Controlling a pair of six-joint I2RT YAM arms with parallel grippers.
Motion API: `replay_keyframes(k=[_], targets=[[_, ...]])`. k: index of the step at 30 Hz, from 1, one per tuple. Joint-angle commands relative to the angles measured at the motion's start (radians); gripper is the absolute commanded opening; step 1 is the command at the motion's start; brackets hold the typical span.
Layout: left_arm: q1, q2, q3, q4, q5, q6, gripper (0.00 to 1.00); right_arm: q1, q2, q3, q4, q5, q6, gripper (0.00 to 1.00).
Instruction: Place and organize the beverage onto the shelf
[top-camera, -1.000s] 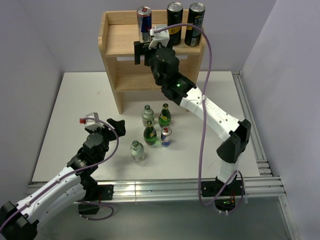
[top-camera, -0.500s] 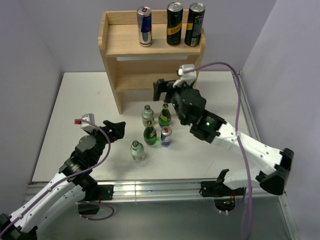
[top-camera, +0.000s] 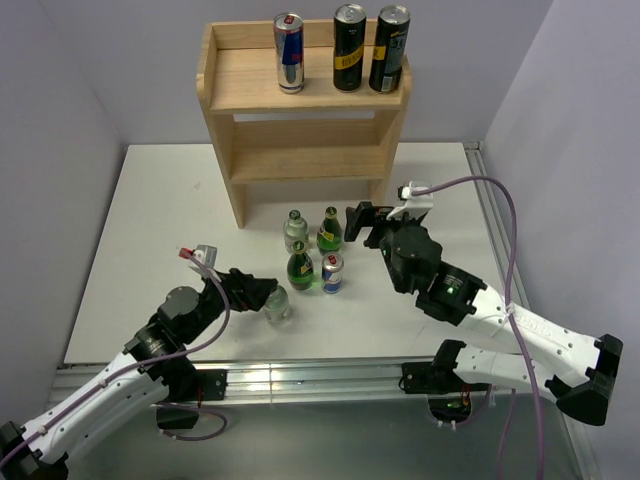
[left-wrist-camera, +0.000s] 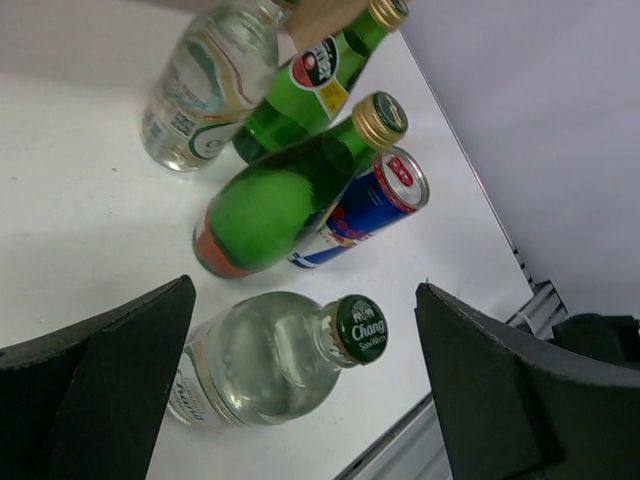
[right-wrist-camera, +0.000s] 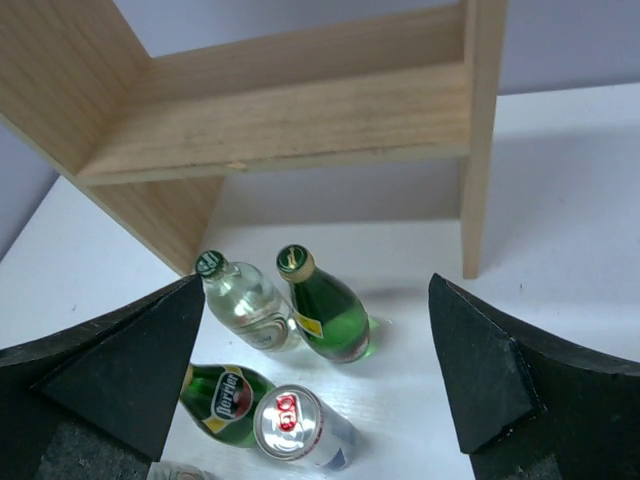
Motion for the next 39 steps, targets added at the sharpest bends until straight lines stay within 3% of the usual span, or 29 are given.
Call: replay_keyframes(k=[1, 8, 15, 20, 27, 31, 34, 39], targets=[[-0.029, 0.027, 0.002, 0.068, 0.038, 0.029, 0.99, 0.007, -0.044, -0.026, -0.011, 0.055, 0.041, 1.0], [-0.062, 0.128, -0.004, 0.126, 0.013, 0.039, 0.99, 0.007, -0.07, -0.07, -0.015, 0.072, 0.047, 1.0], [-0.147, 0.315, -0.021, 0.234, -0.111, 0.012, 0.99, 0.004, -0.092, -0.099, -0.01, 0.08, 0.048, 1.0], [-0.254, 0.433, -0.032, 0.281, -0.385, -0.1, 0.99, 0.004, -0.115, -0.127, -0.015, 0.081, 0.051, 1.0], [-0.417, 0.717, -0.049, 0.433, -0.72, -0.226, 0.99, 0.001, -0.144, -0.164, -0.028, 0.074, 0.062, 1.0], [-0.496, 0.887, 0.032, 0.378, -0.899, -0.38, 0.99, -0.002, -0.164, -0.191, -0.039, 0.067, 0.068, 1.0], [-0.546, 1.018, 0.12, 0.24, -1.014, -0.52, 0.99, -0.004, -0.176, -0.205, -0.044, 0.064, 0.073, 1.0], [-0.598, 1.194, 0.253, -0.189, -1.135, -0.851, 0.99, -0.008, -0.184, -0.224, -0.039, 0.057, 0.073, 1.0]])
